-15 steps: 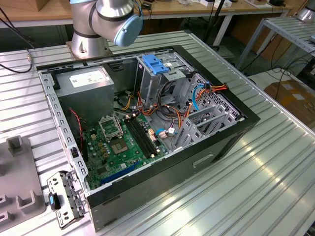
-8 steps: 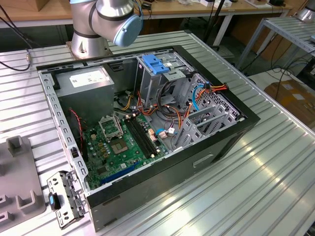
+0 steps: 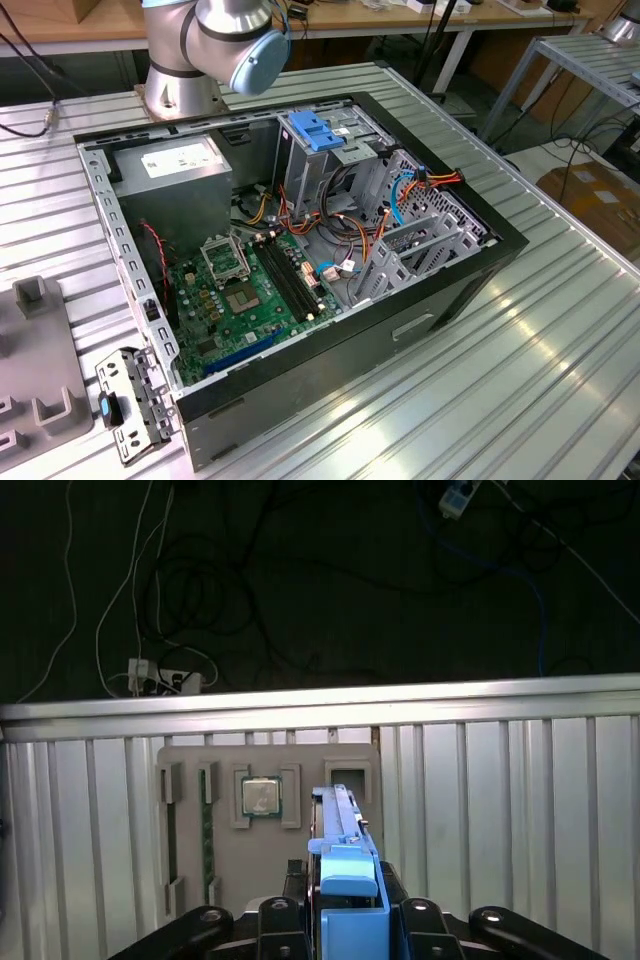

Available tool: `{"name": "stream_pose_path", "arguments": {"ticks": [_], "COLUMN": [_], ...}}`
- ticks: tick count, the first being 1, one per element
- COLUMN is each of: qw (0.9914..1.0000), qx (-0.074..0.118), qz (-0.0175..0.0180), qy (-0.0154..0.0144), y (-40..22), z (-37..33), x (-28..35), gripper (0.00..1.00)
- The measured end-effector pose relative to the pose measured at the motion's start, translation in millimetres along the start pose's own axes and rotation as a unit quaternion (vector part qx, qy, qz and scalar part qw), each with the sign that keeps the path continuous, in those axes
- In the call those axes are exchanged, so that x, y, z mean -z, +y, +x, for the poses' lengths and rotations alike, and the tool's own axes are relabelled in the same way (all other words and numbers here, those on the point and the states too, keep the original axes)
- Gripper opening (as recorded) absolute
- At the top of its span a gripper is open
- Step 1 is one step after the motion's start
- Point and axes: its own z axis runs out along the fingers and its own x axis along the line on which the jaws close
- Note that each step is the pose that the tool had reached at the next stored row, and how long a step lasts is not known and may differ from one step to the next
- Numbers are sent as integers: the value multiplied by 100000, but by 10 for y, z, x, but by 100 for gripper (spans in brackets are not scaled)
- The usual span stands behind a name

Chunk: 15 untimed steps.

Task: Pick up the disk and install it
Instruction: 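Pick up the disk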

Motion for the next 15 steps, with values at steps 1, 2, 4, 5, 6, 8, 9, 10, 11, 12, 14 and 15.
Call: {"name": "stream_pose_path", "arguments": {"ticks": [1,2,4,5,6,8,9,10,11,12,14,15], "qw": [100000,100000,100000,99999,99999,99999,99999,99999,99999,99999,99999,99999], "qx": [1,1,2,2,4,-7,-24,-26,-26,-25,-26,-27], "qz": [7,13,13,19,19,202,398,401,398,399,398,398], "qy": [116,169,273,324,397,387,308,297,298,294,296,296], "y": [-1,-1,-2,-2,-3,-3,-3,-3,-3,-3,-3,-3], "z": [4,7,11,13,16,17,17,17,17,17,17,17], "x": [70,103,171,204,249,262,264,264,264,264,264,264], "gripper": [37,37,37,37,37,37,37,37,37,37,37,37]}}
